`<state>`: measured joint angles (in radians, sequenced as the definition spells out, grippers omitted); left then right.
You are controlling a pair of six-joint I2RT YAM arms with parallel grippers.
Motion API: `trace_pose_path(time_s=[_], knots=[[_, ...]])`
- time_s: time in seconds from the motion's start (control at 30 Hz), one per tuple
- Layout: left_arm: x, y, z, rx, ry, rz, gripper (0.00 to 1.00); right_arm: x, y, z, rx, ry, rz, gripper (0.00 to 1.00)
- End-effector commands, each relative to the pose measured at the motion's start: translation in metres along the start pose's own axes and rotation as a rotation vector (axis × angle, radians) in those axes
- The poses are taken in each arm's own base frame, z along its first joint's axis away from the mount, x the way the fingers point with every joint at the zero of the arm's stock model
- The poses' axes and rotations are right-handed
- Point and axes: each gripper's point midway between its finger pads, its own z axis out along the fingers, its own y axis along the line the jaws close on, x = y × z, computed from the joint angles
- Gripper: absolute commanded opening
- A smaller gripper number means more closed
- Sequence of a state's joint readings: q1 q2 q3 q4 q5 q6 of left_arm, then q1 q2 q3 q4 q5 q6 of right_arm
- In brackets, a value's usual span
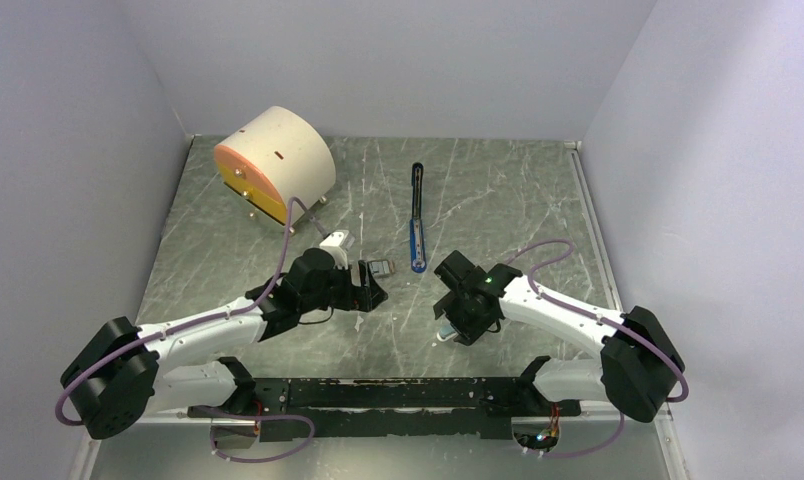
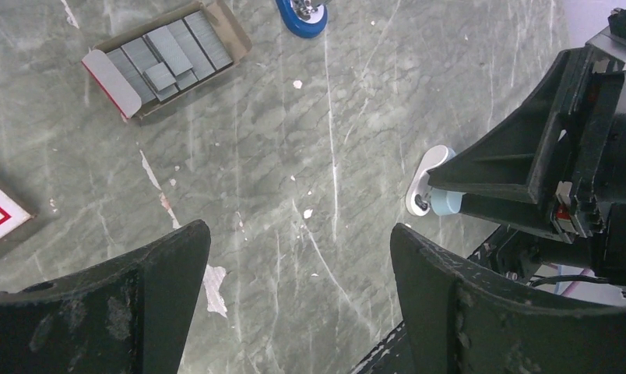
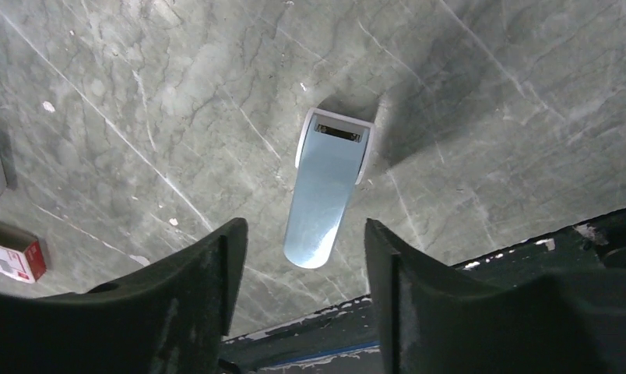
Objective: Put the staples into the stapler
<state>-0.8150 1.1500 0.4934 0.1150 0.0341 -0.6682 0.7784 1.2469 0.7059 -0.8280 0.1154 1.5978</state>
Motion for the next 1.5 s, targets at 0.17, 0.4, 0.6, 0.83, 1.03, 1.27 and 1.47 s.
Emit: trace_pose_path(time_s=[0.17,0.4,0.6,0.83,1.03,1.27,1.47], knots=[[0.007,0.014,-0.002,-0.033,-0.007,0.013,0.89,0.005,0.003,0.003,-0.008,0.016,0.048,0.44],[0.009,0.002,0.001,0.022,0.020,0.004,0.91,0.004,0.013,0.004,-0.040,0.005,-0.008,0.34],[0.009,-0.006,0.008,0.056,0.033,-0.024,0.97,0.007,0.016,0.007,-0.032,0.017,-0.082,0.36],[0.007,-0.026,0.014,0.145,0.054,-0.062,0.94,-0.006,0.036,-0.008,-0.118,-0.038,-0.148,0.12],[0.008,-0.047,0.025,0.238,0.083,-0.108,0.86,-0.022,0.072,-0.020,-0.246,-0.042,-0.231,0.11],[0.010,-0.063,0.046,0.301,0.082,-0.194,0.72,-0.040,0.103,-0.030,-0.437,0.056,-0.205,0.11],[0.002,-0.085,0.065,0.381,0.028,-0.286,0.63,-0.030,0.119,-0.048,-0.603,0.195,-0.214,0.12]])
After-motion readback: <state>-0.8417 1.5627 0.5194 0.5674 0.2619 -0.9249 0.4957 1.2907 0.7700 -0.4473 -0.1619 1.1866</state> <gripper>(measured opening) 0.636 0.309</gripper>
